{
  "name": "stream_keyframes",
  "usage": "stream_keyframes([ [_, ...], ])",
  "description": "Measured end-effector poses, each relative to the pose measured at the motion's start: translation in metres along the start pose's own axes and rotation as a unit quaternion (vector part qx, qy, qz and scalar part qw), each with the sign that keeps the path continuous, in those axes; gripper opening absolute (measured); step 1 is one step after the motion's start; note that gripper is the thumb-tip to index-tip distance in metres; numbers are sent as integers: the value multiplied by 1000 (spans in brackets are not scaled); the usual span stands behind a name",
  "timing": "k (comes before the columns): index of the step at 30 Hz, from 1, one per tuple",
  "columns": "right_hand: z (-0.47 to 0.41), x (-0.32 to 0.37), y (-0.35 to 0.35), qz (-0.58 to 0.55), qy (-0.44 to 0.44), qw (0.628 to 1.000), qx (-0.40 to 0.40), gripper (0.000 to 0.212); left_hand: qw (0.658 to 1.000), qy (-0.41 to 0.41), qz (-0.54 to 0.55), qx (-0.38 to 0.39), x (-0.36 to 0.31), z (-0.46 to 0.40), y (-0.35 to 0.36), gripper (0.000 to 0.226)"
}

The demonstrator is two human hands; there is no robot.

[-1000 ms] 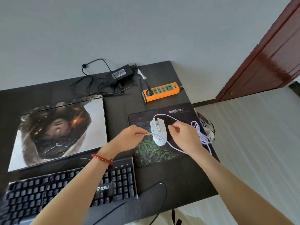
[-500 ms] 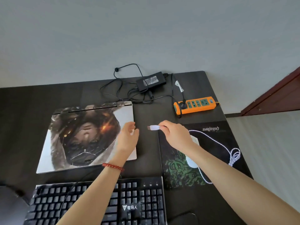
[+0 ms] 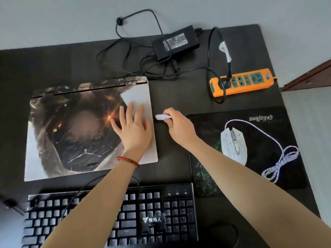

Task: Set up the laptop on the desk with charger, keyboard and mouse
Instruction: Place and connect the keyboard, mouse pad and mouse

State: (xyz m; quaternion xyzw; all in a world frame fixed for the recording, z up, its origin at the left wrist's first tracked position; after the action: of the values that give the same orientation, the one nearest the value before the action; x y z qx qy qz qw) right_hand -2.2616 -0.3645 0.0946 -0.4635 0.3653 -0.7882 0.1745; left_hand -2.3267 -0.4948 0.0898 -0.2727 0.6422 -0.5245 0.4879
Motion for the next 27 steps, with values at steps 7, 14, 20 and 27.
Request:
stream_keyframes([
  [7, -7, -2, 3, -8, -6, 999, -42, 23, 999, -7, -22, -45, 1, 3, 2, 47],
  [14, -9, -6, 1, -51, 8, 993, -103, 22, 998, -11, -25, -54, 0, 2, 1, 48],
  [20, -13, -6, 2, 36, -40, 994, -94, 20, 998, -20, -29, -56, -1, 2, 1, 48],
  [27, -22, -5, 0, 109, -104, 986, -74, 18, 998, -26, -25, -52, -1, 1, 1, 49],
])
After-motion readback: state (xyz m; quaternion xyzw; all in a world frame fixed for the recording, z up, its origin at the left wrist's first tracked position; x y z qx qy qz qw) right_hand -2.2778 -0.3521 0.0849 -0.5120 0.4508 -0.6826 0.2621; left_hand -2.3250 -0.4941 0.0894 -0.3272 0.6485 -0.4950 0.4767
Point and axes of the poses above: each hand's wrist, its own z-axis away from the middle knuckle, its own y-axis out of the palm, x = y × z, the point moved 7 cm from there along -z, towards the middle knuckle, and after that the axes turned 5 degrees about y, right-handed, at the moved point
